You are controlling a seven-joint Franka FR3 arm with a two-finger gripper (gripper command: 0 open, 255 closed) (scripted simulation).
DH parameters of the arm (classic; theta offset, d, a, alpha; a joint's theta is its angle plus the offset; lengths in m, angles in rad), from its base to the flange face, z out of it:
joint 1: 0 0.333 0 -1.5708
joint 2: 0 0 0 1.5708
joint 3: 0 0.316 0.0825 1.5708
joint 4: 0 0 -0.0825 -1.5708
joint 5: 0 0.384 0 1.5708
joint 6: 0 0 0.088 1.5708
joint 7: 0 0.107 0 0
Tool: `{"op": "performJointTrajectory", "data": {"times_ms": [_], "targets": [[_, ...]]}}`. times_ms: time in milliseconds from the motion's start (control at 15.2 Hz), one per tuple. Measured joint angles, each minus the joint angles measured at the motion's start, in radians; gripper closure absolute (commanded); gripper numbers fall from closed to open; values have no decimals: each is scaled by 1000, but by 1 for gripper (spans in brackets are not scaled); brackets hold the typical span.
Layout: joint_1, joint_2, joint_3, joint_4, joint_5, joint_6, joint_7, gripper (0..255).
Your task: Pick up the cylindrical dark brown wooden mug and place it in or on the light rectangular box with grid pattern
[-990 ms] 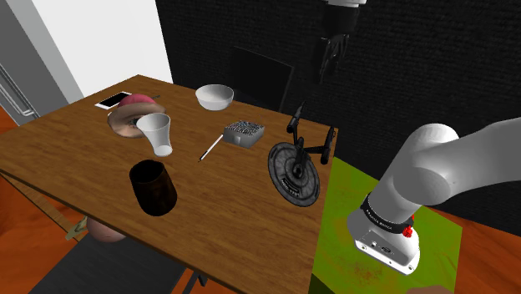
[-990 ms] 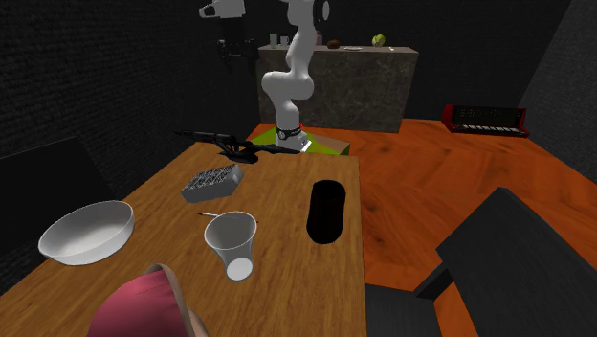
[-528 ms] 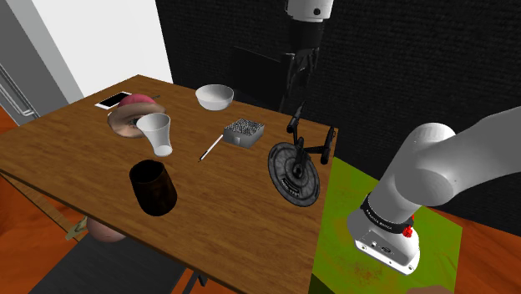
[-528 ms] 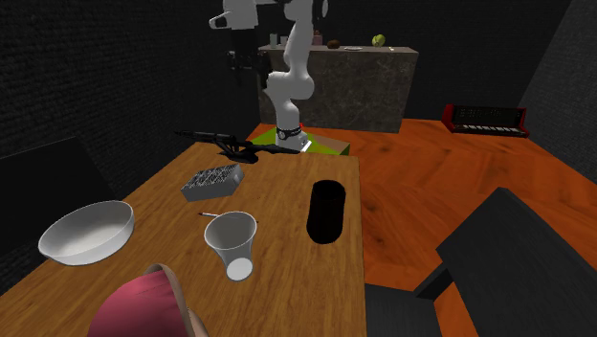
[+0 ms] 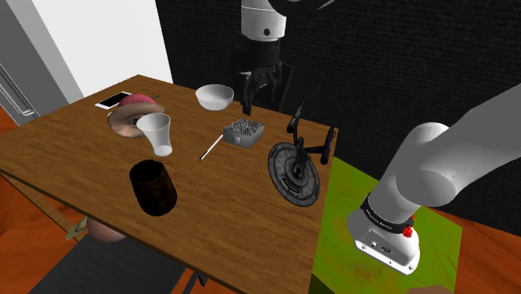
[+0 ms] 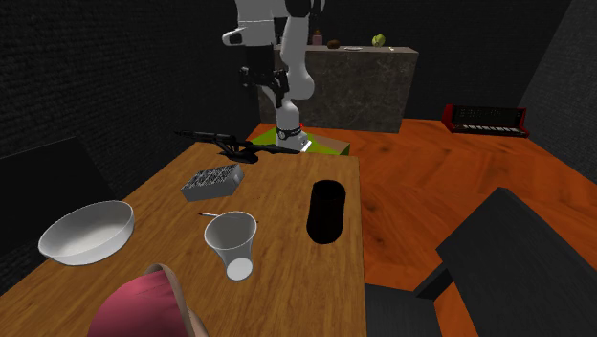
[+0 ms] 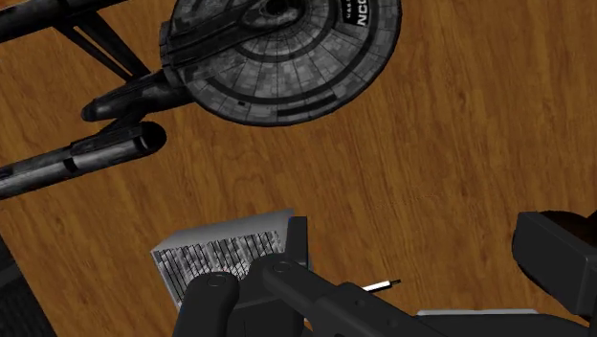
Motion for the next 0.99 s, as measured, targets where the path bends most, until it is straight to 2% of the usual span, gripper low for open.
{"op": "performJointTrajectory", "data": {"times_ms": [528,990], "targets": [[28,261,139,166,-50,100,183,0],[79,537,215,384,-178,132,354,0]]}}
